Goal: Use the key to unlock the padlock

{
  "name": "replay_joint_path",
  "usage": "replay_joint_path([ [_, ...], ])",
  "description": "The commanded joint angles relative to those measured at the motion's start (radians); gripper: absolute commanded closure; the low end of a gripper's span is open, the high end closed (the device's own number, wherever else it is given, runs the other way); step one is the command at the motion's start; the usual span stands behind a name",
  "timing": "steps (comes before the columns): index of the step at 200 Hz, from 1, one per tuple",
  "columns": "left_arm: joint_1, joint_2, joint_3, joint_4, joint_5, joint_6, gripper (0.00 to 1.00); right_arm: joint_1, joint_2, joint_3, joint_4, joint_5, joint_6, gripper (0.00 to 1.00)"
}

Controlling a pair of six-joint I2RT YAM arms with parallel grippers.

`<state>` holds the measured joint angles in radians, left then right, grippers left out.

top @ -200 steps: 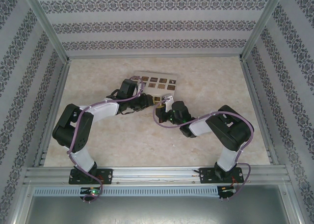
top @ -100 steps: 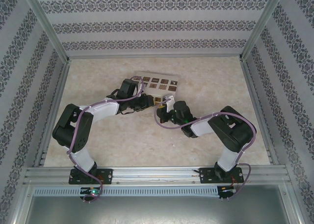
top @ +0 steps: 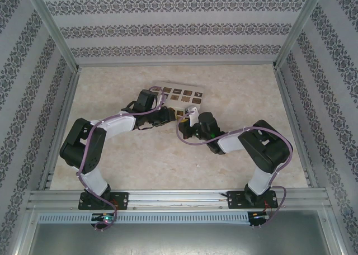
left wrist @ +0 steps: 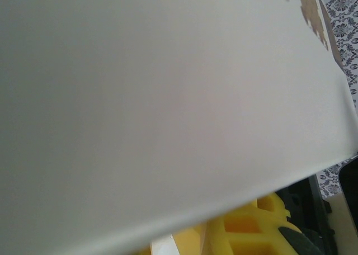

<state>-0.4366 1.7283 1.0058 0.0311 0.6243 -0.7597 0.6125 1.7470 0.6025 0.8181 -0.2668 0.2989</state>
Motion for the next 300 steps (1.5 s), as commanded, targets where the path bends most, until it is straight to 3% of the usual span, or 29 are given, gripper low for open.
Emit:
replay_joint_path([
  [1, -0.015, -0.006, 0.002, -0.073, 0.113, 0.016, 0.78, -0.046, -0.026, 0.057, 0.040, 0.024, -0.021, 1.00],
  [36, -0.016, -0.001, -0.002, -0.068, 0.119, 0.013, 0.78, -0.054, -0.005, 0.097, 0.047, -0.018, 0.015, 1.00],
  [119, -0.017, 0.042, 0.008, -0.069, 0.145, 0.017, 0.78, -0.034, 0.029, 0.184, 0.072, 0.013, 0.063, 1.00],
  [208, -0.010, 0.122, 0.013, 0.025, 0.117, 0.008, 0.77, -0.015, 0.129, 0.057, 0.084, 0.072, 0.156, 1.00],
  [300, 0.017, 0.116, -0.031, 0.107, 0.110, -0.006, 0.59, -0.014, 0.161, -0.010, 0.085, 0.091, 0.223, 1.00],
])
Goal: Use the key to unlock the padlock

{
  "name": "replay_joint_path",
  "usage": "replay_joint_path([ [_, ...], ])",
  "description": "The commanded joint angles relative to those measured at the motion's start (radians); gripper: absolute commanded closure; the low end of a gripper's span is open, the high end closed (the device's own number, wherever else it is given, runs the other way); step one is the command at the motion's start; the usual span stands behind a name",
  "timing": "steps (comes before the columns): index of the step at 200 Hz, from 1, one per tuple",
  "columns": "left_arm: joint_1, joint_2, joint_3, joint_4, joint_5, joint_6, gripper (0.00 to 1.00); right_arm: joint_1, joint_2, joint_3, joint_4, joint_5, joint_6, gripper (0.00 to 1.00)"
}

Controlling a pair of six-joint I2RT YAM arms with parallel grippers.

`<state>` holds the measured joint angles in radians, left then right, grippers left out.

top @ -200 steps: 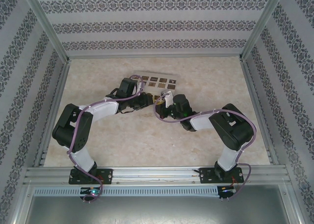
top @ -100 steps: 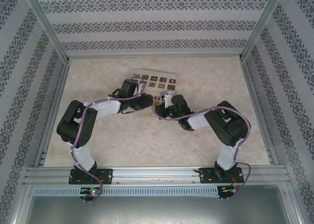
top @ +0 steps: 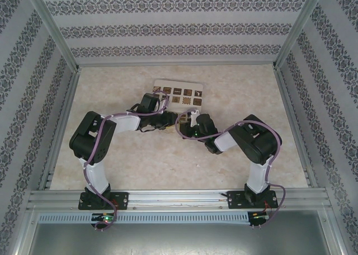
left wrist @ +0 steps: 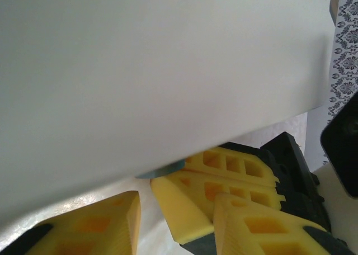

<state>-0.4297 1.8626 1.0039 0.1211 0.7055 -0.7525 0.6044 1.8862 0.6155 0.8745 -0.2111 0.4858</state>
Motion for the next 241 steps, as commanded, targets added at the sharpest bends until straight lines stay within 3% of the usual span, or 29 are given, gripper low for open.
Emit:
replay_joint_path([
  [1, 0.011, -0.019, -0.029, 0.017, 0.028, -0.013, 0.59, -0.006, 0.021, -0.023, 0.028, 0.036, 0.038, 1.00],
  [42, 0.048, -0.112, -0.086, 0.035, 0.003, -0.005, 0.51, 0.000, 0.008, -0.030, 0.020, 0.039, 0.054, 1.00],
  [137, 0.169, -0.335, -0.244, 0.127, -0.033, 0.032, 0.49, 0.006, -0.054, -0.014, -0.052, 0.010, 0.067, 1.00],
  [241, 0.193, -0.386, -0.338, 0.216, -0.030, -0.015, 0.47, 0.013, -0.104, 0.015, -0.125, 0.016, 0.130, 1.00],
])
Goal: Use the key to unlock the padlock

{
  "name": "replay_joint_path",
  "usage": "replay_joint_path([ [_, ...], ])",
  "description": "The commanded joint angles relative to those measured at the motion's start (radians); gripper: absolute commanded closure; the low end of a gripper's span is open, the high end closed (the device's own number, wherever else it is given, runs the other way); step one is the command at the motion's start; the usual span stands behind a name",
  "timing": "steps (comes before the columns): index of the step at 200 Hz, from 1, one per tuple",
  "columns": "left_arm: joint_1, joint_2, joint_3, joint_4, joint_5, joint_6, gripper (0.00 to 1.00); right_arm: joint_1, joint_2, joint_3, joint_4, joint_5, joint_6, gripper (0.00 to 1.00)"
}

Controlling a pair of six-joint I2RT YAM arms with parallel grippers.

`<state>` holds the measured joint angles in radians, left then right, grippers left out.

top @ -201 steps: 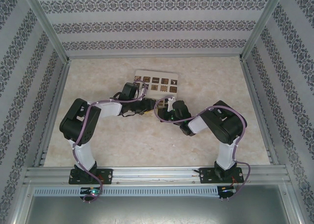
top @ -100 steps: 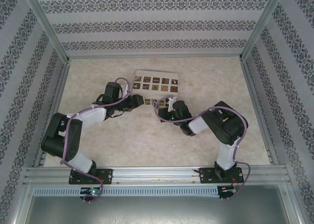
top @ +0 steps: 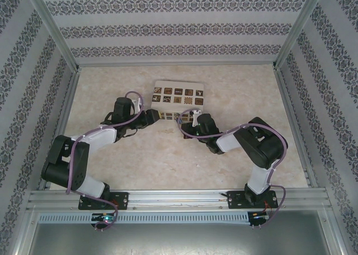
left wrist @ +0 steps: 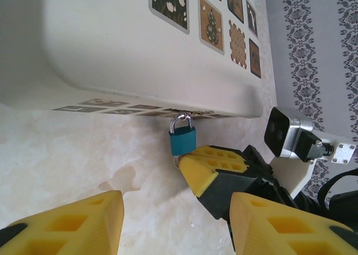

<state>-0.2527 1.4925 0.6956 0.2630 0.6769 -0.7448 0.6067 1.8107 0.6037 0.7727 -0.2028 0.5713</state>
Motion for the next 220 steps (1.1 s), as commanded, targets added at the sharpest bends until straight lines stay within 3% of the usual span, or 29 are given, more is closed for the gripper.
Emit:
replay_joint_path([
  [1, 0.016, -0.016, -0.030, 0.075, -0.001, -0.024, 0.47, 0.010, -0.028, 0.027, -0.024, 0.008, 0.046, 1.00],
  [92, 0.019, 0.017, -0.059, 0.152, 0.039, -0.097, 0.47, 0.021, -0.036, 0.054, -0.024, 0.010, 0.159, 1.00],
  [220, -0.015, 0.173, -0.079, 0.436, 0.118, -0.283, 0.49, 0.038, -0.063, 0.047, -0.043, 0.037, 0.334, 1.00],
])
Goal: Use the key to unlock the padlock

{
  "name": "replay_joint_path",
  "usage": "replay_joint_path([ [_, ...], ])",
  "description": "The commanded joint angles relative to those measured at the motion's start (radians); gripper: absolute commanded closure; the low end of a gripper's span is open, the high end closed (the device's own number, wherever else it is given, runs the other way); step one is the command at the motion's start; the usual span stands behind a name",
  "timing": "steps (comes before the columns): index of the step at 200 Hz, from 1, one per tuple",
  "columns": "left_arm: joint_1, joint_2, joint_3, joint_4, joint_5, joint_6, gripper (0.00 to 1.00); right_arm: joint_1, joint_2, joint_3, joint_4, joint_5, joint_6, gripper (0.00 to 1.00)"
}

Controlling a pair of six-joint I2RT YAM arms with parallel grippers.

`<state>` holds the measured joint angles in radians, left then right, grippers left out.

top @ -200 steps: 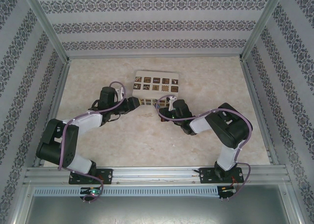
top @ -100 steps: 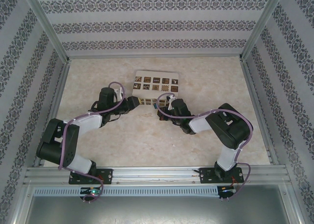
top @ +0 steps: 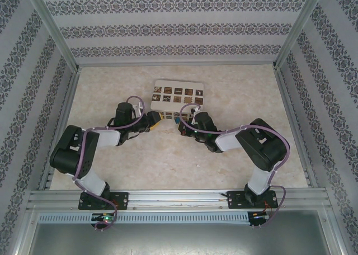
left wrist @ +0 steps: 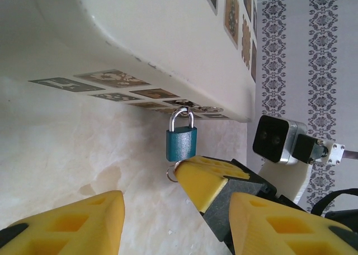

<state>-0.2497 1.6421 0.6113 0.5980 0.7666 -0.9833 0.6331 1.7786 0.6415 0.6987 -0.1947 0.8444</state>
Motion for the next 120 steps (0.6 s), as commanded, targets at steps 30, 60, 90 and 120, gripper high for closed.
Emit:
replay_joint_path([
  [30, -0.024, 0.052, 0.021, 0.119, 0.031, -0.058, 0.49, 0.012, -0.021, 0.016, 0.034, 0.028, 0.097, 1.00],
  [60, -0.037, 0.081, 0.040, 0.140, 0.035, -0.075, 0.49, 0.012, -0.013, 0.027, 0.036, 0.026, 0.127, 1.00],
  [90, -0.049, 0.104, 0.050, 0.152, 0.031, -0.088, 0.49, 0.011, -0.010, 0.036, 0.041, 0.023, 0.143, 1.00],
  [120, -0.059, 0.128, 0.057, 0.175, 0.030, -0.111, 0.49, 0.011, -0.008, 0.041, 0.042, 0.019, 0.147, 1.00],
])
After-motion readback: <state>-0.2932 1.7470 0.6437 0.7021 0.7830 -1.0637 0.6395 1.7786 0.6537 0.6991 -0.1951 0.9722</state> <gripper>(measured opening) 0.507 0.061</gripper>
